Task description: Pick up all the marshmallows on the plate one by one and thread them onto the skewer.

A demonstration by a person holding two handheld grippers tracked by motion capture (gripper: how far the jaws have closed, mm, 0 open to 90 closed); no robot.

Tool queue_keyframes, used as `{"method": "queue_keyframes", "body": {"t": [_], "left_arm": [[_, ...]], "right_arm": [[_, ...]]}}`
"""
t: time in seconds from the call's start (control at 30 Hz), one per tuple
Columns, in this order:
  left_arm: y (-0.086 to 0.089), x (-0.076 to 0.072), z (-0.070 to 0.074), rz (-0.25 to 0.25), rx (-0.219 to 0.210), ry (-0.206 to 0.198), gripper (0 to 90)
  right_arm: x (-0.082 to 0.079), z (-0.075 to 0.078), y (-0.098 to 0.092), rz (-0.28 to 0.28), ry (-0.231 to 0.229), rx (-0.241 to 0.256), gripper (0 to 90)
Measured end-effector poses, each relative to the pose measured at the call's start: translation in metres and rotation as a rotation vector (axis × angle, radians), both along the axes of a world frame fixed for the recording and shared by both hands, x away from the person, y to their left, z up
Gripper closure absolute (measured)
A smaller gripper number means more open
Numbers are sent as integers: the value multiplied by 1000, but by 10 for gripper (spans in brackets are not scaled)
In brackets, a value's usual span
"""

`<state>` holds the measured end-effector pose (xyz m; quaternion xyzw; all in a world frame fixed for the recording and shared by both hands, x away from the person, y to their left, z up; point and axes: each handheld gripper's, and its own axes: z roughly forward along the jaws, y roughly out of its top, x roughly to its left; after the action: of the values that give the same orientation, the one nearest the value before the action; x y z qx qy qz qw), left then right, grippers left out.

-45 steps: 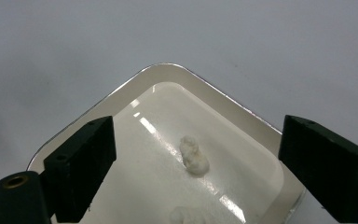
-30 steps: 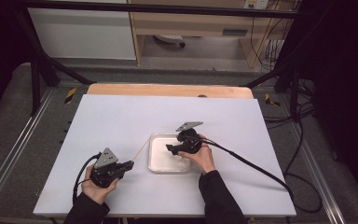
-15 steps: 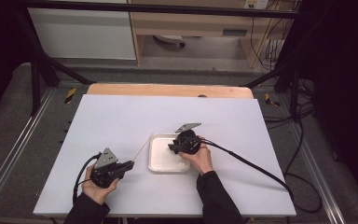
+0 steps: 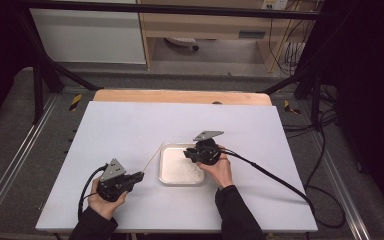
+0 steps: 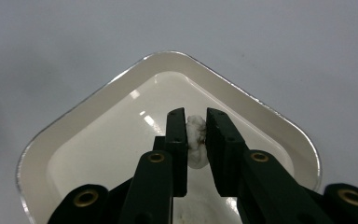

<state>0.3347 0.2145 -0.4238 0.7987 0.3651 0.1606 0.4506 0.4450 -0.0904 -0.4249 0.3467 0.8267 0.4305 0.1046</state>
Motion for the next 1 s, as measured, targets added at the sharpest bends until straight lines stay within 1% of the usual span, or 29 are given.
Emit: {"method": "queue_keyframes", "body": {"t": [0.07,0.23,0.3,0.37,0.5,0.7,1.0], "left_arm": [[-1,-1,0,-1,-4,-3,883],[-5,-3,1,-12,-7,-19,883],[-6,-4,2,-16,-10,-25,883],[-7,-5,2,-18,-13,-29,883],[-10,-7,3,-25,-18,-41,883],[-15,-10,3,-45,-27,-49,883],[-21,-13,2,-64,-29,-61,884]], "right_arm": [[-4,7,-5,3,-3,15,800],[-15,25,-16,21,-15,79,802],[-18,32,-19,28,-26,102,802],[-21,39,-21,32,-24,137,802],[-26,51,-26,35,-35,199,801],[-30,63,-30,42,-41,262,805],[-30,76,-23,59,-28,339,806]]}}
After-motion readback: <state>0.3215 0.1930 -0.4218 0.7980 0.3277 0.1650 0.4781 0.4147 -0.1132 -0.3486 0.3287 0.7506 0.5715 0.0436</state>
